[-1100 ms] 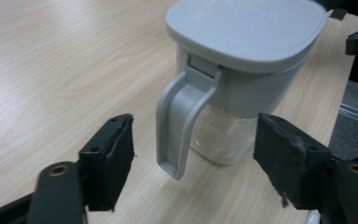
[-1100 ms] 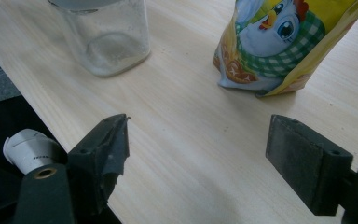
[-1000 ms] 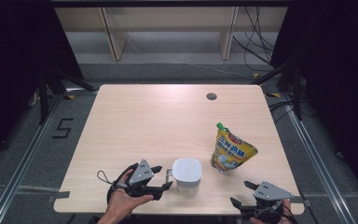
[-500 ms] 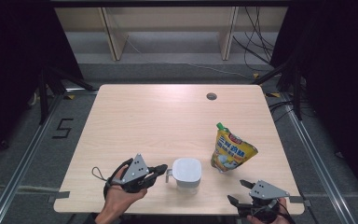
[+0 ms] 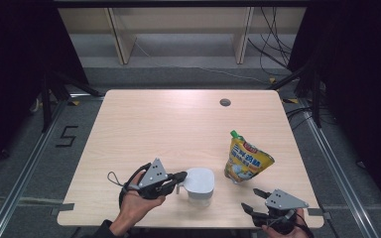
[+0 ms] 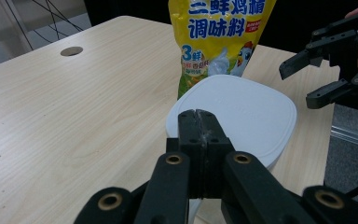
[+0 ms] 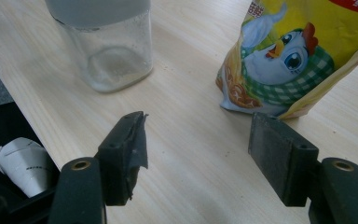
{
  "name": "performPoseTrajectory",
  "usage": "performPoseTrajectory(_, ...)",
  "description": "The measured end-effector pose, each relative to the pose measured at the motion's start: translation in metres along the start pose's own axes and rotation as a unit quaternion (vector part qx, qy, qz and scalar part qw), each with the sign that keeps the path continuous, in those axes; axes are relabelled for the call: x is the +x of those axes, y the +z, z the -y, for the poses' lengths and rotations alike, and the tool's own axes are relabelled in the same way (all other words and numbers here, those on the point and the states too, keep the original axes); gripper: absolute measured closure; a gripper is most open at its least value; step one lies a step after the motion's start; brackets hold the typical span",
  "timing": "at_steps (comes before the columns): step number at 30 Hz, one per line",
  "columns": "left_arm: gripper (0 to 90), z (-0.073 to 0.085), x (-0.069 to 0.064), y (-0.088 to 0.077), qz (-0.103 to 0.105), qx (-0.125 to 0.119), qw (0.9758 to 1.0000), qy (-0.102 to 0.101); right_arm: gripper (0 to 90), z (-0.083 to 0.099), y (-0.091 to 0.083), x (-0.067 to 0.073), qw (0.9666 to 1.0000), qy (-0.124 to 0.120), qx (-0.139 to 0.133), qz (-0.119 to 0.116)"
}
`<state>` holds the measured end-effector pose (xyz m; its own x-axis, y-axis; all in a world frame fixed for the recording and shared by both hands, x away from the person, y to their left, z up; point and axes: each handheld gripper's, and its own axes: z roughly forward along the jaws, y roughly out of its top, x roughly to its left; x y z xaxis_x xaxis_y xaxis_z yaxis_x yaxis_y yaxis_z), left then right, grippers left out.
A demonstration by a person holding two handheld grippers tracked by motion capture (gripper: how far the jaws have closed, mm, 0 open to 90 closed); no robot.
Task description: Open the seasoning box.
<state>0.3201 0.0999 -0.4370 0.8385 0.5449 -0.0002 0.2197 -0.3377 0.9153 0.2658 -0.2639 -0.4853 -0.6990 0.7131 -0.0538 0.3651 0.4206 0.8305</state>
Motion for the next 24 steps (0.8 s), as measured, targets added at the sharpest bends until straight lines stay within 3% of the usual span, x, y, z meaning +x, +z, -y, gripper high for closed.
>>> performPoseTrajectory(6,88.9,0.0,0.001,0.002,0.002,-0.004,1.0,-0.002,38.5,0.0,0.001,0.001,1.0,0.002,0.002,-0.006)
performPoseTrajectory(8,88.9,-0.002,0.004,0.003,-0.001,-0.008,0.9996,0.025,38.8,0.0,0.001,0.002,1.0,0.004,0.002,-0.006)
performPoseTrajectory(9,88.9,-0.001,0.005,0.003,-0.002,-0.008,0.9996,0.026,39.9,-0.001,0.0,0.001,1.0,-0.006,-0.005,0.0)
performPoseTrajectory(13,89.0,-0.001,0.004,0.003,-0.004,-0.012,0.9997,0.021,43.3,-0.002,-0.001,0.0,0.9999,-0.009,-0.01,-0.003)
performPoseTrajectory(15,88.9,-0.001,0.006,0.003,-0.004,-0.013,0.9994,0.032,47.5,-0.002,-0.002,0.002,0.9999,0.007,-0.008,-0.012)
performPoseTrajectory(17,89.0,0.001,0.004,0.003,0.0,-0.017,0.9997,0.016,51.4,-0.004,-0.001,0.002,0.9996,-0.001,-0.013,-0.026)
performPoseTrajectory(18,89.0,0.001,0.005,0.003,0.0,-0.018,0.9997,0.016,53.7,-0.005,-0.001,0.001,0.9996,-0.013,-0.019,-0.018)
performPoseTrajectory(19,89.0,0.002,0.003,0.002,0.001,-0.015,0.9999,0.002,55.2,-0.006,-0.001,0.003,0.9996,-0.007,-0.021,-0.019)
performPoseTrajectory(21,89.0,0.002,0.002,0.002,0.0,-0.015,0.9999,0.0,62.4,-0.01,-0.001,0.004,0.9992,-0.017,-0.032,-0.017)
performPoseTrajectory(24,89.0,0.003,0.003,0.001,-0.002,-0.013,0.9999,0.001,65.8,-0.014,-0.002,0.006,0.9986,-0.015,-0.045,-0.022)
